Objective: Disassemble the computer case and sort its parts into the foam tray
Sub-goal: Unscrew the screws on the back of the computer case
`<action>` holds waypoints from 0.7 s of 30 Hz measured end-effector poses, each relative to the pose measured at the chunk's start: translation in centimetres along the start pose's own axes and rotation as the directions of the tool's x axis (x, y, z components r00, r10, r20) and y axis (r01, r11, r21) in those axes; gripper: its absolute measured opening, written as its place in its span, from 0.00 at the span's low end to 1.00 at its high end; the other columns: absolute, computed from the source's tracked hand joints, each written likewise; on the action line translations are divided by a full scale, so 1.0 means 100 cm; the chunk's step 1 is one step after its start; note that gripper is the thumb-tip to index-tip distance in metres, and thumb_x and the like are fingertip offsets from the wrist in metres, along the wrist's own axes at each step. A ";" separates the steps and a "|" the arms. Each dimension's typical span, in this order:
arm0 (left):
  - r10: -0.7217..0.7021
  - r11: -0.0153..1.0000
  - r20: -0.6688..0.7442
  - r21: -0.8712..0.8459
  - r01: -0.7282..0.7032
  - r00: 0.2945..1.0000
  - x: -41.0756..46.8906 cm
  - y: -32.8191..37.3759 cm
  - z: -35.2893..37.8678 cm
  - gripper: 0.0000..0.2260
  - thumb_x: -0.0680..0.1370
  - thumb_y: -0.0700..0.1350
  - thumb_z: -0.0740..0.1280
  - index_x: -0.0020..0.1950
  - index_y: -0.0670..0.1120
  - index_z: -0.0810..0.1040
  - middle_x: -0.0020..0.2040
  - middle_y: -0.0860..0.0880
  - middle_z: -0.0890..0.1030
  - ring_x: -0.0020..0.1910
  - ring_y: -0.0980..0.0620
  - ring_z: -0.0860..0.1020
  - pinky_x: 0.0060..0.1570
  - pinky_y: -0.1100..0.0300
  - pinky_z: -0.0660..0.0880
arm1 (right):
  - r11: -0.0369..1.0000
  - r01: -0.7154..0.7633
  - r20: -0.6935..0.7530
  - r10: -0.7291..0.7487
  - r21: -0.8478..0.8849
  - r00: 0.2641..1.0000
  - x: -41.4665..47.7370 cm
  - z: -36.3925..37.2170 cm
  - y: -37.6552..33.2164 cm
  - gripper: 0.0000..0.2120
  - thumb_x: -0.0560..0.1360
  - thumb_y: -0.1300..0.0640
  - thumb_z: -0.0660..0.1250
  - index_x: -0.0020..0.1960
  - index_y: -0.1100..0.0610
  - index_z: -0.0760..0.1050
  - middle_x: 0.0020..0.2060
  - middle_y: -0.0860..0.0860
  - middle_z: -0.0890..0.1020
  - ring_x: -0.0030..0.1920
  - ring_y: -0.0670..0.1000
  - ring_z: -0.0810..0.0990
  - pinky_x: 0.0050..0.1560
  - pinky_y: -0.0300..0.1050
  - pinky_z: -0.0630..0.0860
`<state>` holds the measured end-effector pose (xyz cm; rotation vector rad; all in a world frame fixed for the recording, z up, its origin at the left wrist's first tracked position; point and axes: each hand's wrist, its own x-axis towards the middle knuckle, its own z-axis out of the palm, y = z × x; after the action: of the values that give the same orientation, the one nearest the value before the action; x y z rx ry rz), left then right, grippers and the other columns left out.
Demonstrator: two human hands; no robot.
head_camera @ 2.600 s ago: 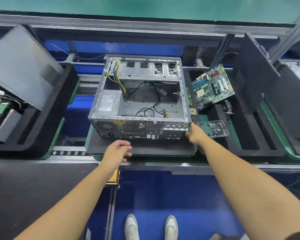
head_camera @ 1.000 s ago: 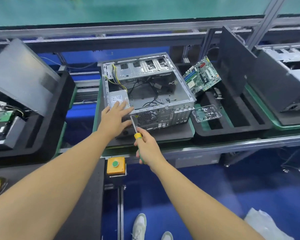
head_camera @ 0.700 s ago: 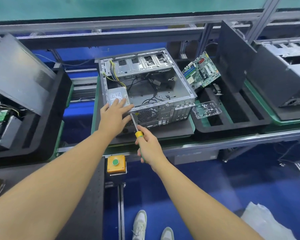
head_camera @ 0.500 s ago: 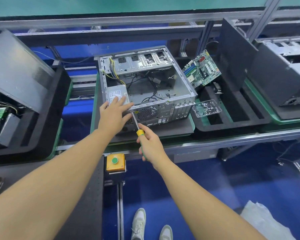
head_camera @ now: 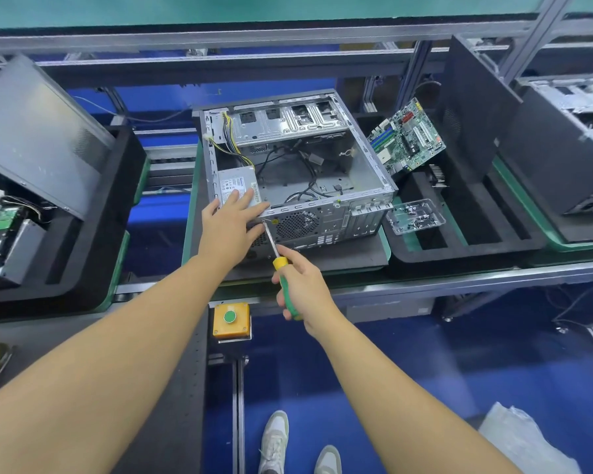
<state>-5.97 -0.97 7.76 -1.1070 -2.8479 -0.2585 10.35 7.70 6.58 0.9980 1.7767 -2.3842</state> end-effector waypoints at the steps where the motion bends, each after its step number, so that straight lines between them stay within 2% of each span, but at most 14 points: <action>1: 0.000 1.000 0.002 0.004 0.000 1.000 0.000 0.000 0.000 0.19 0.82 0.53 0.62 0.74 0.60 0.69 0.79 0.52 0.63 0.79 0.49 0.58 0.73 0.46 0.52 | 0.998 -0.022 0.023 0.021 0.057 1.000 0.001 -0.001 -0.003 0.21 0.81 0.58 0.57 0.70 0.41 0.73 0.43 0.53 0.77 0.26 0.48 0.71 0.23 0.41 0.67; 6: -0.002 1.000 -0.009 0.012 0.002 1.000 0.000 0.001 0.001 0.19 0.82 0.52 0.62 0.74 0.60 0.69 0.79 0.52 0.64 0.79 0.48 0.58 0.74 0.45 0.53 | 0.951 -0.124 0.086 0.103 0.285 0.991 0.000 0.007 -0.005 0.15 0.80 0.56 0.59 0.64 0.48 0.76 0.37 0.52 0.79 0.27 0.48 0.72 0.23 0.40 0.67; 8: -0.002 1.000 -0.005 0.013 0.002 1.000 0.000 0.001 0.000 0.19 0.82 0.52 0.62 0.74 0.60 0.69 0.79 0.52 0.63 0.79 0.48 0.58 0.74 0.45 0.53 | 0.880 -0.200 0.144 0.152 0.430 0.978 -0.001 0.009 -0.001 0.11 0.79 0.56 0.60 0.60 0.57 0.76 0.36 0.51 0.79 0.27 0.47 0.72 0.21 0.40 0.66; 11: 0.003 1.000 0.002 0.019 -0.003 1.000 0.000 0.001 -0.002 0.20 0.83 0.52 0.62 0.75 0.60 0.67 0.79 0.52 0.62 0.79 0.49 0.58 0.74 0.45 0.53 | 0.733 -0.352 0.341 0.173 0.582 0.924 -0.001 0.003 0.001 0.15 0.79 0.55 0.60 0.60 0.62 0.76 0.37 0.52 0.78 0.28 0.46 0.71 0.20 0.37 0.65; 13: 0.011 1.000 -0.003 0.026 -0.011 1.000 -0.001 0.001 -0.003 0.22 0.83 0.52 0.62 0.77 0.59 0.65 0.79 0.53 0.62 0.79 0.50 0.58 0.73 0.46 0.54 | 0.697 -0.414 0.429 0.168 0.585 0.888 0.002 -0.001 0.000 0.17 0.78 0.54 0.60 0.58 0.64 0.79 0.38 0.52 0.76 0.29 0.46 0.70 0.20 0.37 0.64; 16: -0.016 1.000 -0.035 -0.027 0.015 0.999 -0.001 0.000 -0.004 0.25 0.81 0.51 0.65 0.78 0.54 0.63 0.78 0.53 0.64 0.78 0.51 0.59 0.74 0.47 0.55 | 0.695 -0.462 0.497 0.171 0.551 0.851 0.004 0.001 -0.003 0.17 0.76 0.53 0.60 0.49 0.64 0.82 0.38 0.53 0.76 0.30 0.47 0.71 0.21 0.38 0.66; 18: -0.025 0.999 -0.031 -0.032 0.024 0.999 0.000 -0.001 -0.005 0.26 0.81 0.52 0.65 0.78 0.53 0.63 0.78 0.54 0.64 0.78 0.52 0.59 0.74 0.48 0.55 | 0.722 -0.437 0.485 0.160 0.536 0.860 0.002 0.004 -0.004 0.14 0.79 0.54 0.58 0.49 0.62 0.78 0.38 0.53 0.76 0.30 0.47 0.71 0.22 0.38 0.67; 21: -0.013 1.000 -0.019 0.008 0.013 1.000 0.001 -0.003 -0.004 0.26 0.81 0.53 0.65 0.78 0.54 0.62 0.79 0.55 0.62 0.78 0.53 0.58 0.73 0.49 0.56 | 0.804 -0.344 0.372 0.166 0.485 0.913 -0.003 0.006 -0.003 0.13 0.83 0.53 0.56 0.51 0.60 0.76 0.36 0.51 0.76 0.31 0.46 0.71 0.25 0.37 0.67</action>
<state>-6.26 -1.21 8.15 -1.0790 -2.8383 -0.2562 10.18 7.18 7.09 0.7542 0.8026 -2.7147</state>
